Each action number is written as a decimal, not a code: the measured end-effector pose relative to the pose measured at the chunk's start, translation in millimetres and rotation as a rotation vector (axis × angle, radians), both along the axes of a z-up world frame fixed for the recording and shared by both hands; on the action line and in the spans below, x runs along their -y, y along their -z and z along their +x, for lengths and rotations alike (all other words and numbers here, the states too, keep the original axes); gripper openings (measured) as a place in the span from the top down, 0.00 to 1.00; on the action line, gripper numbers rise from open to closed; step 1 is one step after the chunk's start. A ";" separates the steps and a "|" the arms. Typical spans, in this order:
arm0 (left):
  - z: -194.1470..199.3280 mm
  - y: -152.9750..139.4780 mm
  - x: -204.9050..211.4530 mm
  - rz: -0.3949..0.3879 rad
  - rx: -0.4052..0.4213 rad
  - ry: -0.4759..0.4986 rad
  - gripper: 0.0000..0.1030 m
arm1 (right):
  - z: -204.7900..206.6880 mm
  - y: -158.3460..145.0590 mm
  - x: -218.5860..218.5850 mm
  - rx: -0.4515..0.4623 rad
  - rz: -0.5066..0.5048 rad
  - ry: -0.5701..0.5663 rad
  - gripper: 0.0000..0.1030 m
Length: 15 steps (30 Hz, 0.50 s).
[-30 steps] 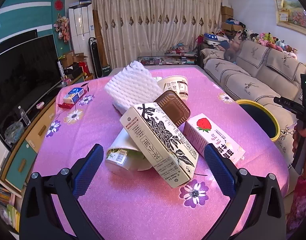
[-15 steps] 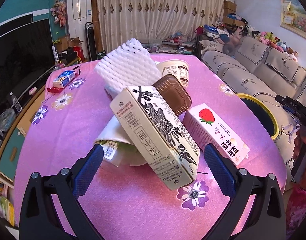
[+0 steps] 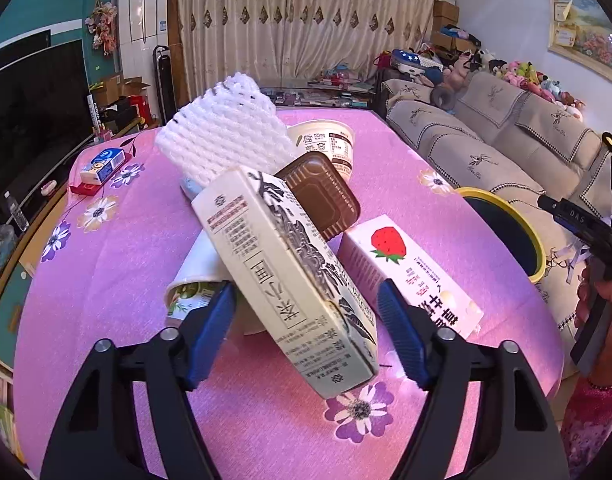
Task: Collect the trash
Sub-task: 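Reach the left gripper to the patterned tea carton and grasp it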
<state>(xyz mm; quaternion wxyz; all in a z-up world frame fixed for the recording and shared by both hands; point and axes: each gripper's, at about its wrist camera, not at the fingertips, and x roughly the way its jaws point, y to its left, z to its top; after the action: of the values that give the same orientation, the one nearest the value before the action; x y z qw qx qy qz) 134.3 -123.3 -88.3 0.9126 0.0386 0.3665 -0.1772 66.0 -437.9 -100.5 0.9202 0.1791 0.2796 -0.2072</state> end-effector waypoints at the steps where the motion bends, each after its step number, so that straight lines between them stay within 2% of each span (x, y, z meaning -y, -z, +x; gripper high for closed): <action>1: 0.8 -1.0 1.6 -0.008 -0.001 0.004 0.35 | -0.5 0.0 0.4 0.001 0.000 0.002 0.50; 4: 4.5 -1.8 4.1 -0.004 0.001 -0.019 0.35 | -2.2 1.1 1.3 0.003 0.005 0.005 0.50; 9: 2.2 -3.6 6.7 0.081 0.069 -0.102 0.36 | -2.9 2.2 2.6 0.003 0.010 0.007 0.50; 11: 1.9 -5.8 9.8 0.098 0.092 -0.104 0.39 | -1.9 3.3 3.7 0.002 0.016 0.006 0.50; 14: 6.3 -5.8 12.6 0.088 0.076 -0.092 0.48 | -0.9 4.5 3.7 0.000 0.023 0.003 0.50; 15: 8.3 -5.5 13.1 0.087 0.074 -0.093 0.55 | -0.8 4.6 3.5 0.001 0.025 0.002 0.50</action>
<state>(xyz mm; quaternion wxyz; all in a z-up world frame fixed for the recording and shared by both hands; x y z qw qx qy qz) 142.5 -136.4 -82.8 0.9302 0.0677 0.3412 -0.1170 65.2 -441.5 -105.1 0.9179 0.1908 0.2815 -0.2044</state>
